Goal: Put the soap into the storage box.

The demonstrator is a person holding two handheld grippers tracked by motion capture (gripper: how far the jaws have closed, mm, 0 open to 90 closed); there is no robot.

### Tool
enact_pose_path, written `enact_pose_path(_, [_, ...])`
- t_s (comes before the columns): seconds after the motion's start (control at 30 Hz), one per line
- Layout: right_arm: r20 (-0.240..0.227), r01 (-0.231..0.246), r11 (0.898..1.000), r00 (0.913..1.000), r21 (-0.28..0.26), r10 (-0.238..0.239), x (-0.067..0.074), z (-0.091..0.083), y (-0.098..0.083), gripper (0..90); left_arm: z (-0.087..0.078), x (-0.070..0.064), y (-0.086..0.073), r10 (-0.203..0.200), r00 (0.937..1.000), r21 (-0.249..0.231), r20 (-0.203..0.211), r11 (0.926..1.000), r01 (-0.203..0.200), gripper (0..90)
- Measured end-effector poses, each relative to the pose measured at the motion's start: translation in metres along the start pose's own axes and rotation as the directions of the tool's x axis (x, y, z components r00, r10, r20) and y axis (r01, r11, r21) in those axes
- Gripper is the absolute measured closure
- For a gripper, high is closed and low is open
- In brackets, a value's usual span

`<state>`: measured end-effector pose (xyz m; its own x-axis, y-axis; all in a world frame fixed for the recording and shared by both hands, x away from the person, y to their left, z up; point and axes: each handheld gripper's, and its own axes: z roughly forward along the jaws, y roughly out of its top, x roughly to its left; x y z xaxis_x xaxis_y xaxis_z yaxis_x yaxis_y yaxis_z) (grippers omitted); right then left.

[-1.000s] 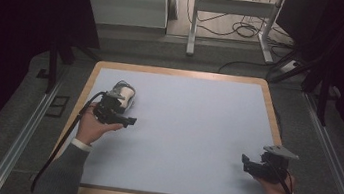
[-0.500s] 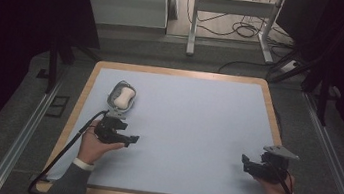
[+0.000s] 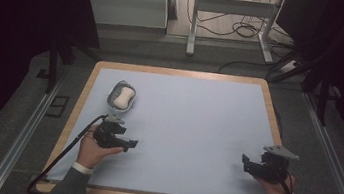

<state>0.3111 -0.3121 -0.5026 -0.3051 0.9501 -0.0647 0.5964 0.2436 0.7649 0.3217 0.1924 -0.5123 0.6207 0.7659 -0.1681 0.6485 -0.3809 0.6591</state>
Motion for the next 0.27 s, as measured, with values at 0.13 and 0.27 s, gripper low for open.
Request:
enact_pose_path(0.13, [-0.003,0.0,1.0,1.0,0.0,0.0,0.0003,-0.0002,0.0002,8.0,0.0019,0.0008,-0.001,-0.009,0.9999,0.005,-0.009,0.9999,0.009,25.1])
enact_pose_path(0.27, [-0.004,-0.001,1.0,1.0,-0.002,0.001,0.0004,-0.0006,0.0007,8.0,0.0014,0.001,-0.002,-0.015,0.9998,0.001,-0.01,0.9999,0.015,24.7])
